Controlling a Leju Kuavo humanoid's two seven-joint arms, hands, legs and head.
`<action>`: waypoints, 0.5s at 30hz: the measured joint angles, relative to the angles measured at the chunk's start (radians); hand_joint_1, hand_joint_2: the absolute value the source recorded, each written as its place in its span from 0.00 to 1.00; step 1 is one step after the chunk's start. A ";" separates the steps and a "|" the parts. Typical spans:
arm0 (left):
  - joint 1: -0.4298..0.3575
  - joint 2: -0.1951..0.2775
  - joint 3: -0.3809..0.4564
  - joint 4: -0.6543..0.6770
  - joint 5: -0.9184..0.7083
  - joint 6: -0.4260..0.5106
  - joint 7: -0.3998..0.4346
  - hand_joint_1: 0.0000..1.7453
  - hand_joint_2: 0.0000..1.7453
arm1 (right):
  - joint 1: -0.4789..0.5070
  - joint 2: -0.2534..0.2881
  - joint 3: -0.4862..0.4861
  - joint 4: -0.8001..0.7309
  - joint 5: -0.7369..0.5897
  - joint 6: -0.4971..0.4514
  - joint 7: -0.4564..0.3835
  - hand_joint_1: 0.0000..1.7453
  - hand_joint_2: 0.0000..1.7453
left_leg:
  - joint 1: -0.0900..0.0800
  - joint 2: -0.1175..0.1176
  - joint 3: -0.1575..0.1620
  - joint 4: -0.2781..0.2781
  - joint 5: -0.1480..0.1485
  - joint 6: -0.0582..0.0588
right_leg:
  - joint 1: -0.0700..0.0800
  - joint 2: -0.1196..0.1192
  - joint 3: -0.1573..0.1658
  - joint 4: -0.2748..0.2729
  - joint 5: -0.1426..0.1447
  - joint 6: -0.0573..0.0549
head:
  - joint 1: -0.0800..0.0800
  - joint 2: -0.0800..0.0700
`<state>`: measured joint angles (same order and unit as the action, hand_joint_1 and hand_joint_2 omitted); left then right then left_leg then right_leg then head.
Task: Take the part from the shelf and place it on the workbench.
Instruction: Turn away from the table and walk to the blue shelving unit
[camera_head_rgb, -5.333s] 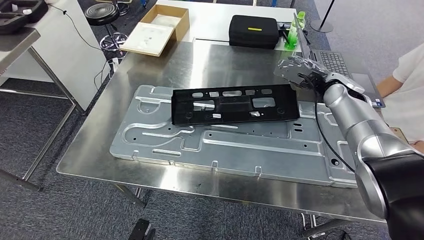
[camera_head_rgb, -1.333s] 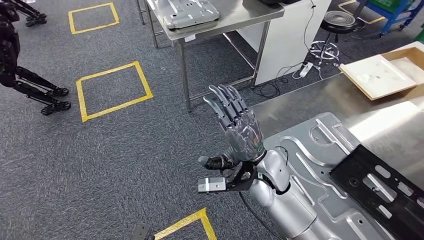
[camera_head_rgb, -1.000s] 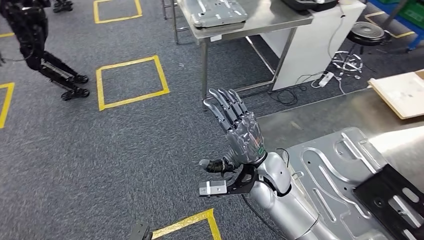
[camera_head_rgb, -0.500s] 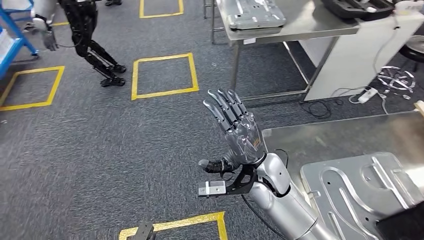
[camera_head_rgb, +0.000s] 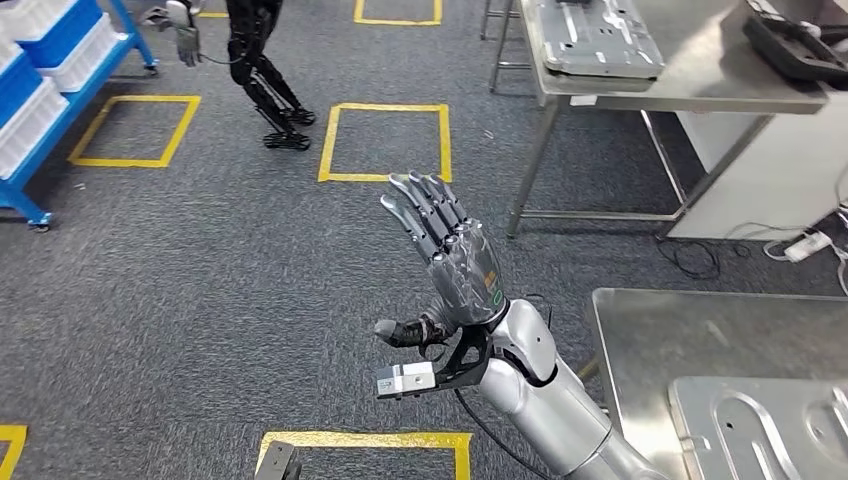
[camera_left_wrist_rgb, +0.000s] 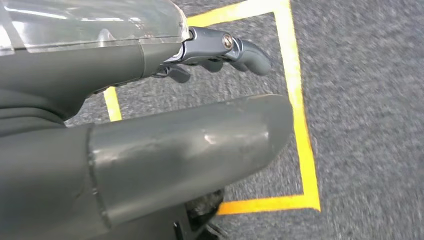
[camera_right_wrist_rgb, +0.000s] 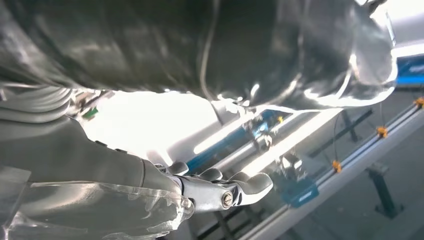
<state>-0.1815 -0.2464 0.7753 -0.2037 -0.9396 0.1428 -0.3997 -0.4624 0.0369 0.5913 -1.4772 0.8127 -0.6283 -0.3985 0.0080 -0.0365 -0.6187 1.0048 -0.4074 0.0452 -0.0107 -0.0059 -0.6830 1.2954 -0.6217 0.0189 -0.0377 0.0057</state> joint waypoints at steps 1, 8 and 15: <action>0.002 0.000 0.002 0.000 0.003 0.000 0.001 0.00 0.00 | 0.000 0.000 0.002 0.004 0.000 0.000 -0.002 0.00 0.00 | 0.000 -0.014 0.000 0.002 0.000 0.000 | -0.001 0.002 -0.002 -0.007 0.021 -0.001 | 0.000 0.000; 0.004 -0.001 0.010 0.000 0.008 0.001 0.012 0.00 0.00 | 0.001 0.002 0.005 0.009 -0.005 -0.021 -0.009 0.00 0.00 | 0.005 -0.095 -0.016 0.013 0.001 -0.034 | -0.004 0.077 0.101 -0.265 0.149 -0.019 | 0.000 0.000; 0.003 -0.002 0.014 0.000 -0.002 0.027 0.025 0.00 0.00 | 0.027 0.010 0.006 0.004 -0.004 -0.058 -0.020 0.00 0.00 | 0.006 0.025 -0.141 0.282 -0.128 -0.058 | 0.001 -0.020 0.119 -0.285 0.153 -0.048 | -0.002 0.000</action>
<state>-0.1781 -0.2480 0.7892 -0.2037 -0.9421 0.1695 -0.3749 -0.4356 0.0465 0.5978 -1.4728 0.8083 -0.6858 -0.4187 0.0145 -0.0115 -0.7600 1.2868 -0.5359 -0.0126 -0.0101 -0.0257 -0.5643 1.0099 -0.4687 -0.0288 -0.0396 0.0057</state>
